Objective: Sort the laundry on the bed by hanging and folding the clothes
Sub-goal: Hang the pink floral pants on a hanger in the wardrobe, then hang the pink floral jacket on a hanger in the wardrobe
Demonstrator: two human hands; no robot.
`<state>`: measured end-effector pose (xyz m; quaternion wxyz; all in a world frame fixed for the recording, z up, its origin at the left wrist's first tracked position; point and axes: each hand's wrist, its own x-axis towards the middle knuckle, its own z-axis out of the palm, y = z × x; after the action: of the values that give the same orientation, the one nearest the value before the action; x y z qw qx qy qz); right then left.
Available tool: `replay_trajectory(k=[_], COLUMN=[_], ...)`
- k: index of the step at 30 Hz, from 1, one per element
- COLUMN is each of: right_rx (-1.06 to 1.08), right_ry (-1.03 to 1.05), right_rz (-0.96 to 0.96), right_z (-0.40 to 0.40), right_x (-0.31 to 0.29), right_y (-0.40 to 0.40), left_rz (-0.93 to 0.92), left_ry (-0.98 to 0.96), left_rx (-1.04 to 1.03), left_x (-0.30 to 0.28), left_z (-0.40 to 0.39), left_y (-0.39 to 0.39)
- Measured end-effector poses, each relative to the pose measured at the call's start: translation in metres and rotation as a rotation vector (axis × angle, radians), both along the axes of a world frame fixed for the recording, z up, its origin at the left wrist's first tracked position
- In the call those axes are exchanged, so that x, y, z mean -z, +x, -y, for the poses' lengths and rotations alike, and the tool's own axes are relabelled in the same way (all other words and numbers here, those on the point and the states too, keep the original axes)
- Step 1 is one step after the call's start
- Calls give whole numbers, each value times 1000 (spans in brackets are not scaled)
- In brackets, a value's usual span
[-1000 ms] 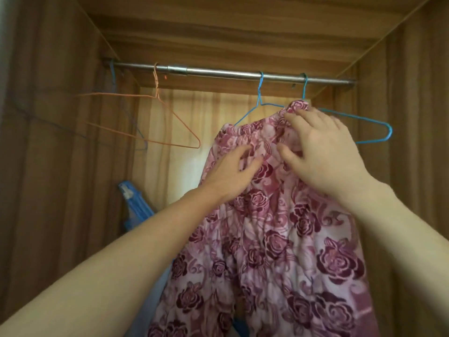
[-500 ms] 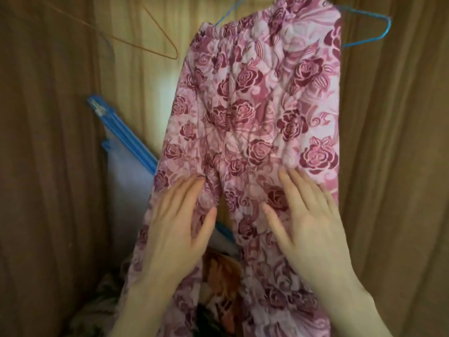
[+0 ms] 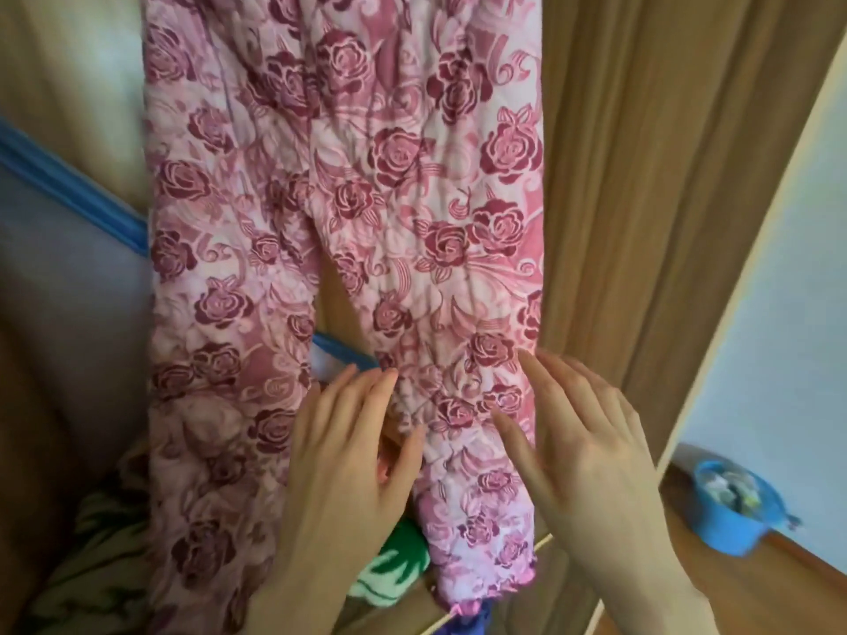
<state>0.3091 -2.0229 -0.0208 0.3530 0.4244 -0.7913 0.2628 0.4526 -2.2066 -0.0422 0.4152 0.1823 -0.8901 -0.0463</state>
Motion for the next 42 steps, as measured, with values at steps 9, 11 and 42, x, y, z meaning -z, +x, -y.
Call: replay_trajectory(k=[9,11,42], right_rx=[338,410,1476], right_ry=[31,34,-133], right_rz=[151,175,319], right_z=[-94,-116,-464], right_x=[40,46,102], right_y=[14,15,23], left_rz=[101,100,167], left_ry=[-10,5,-170], left_rx=[297,381,1465], left_x=[14,16,75], left_z=[-57,-74,-489], left_y=[-53,-71,-295])
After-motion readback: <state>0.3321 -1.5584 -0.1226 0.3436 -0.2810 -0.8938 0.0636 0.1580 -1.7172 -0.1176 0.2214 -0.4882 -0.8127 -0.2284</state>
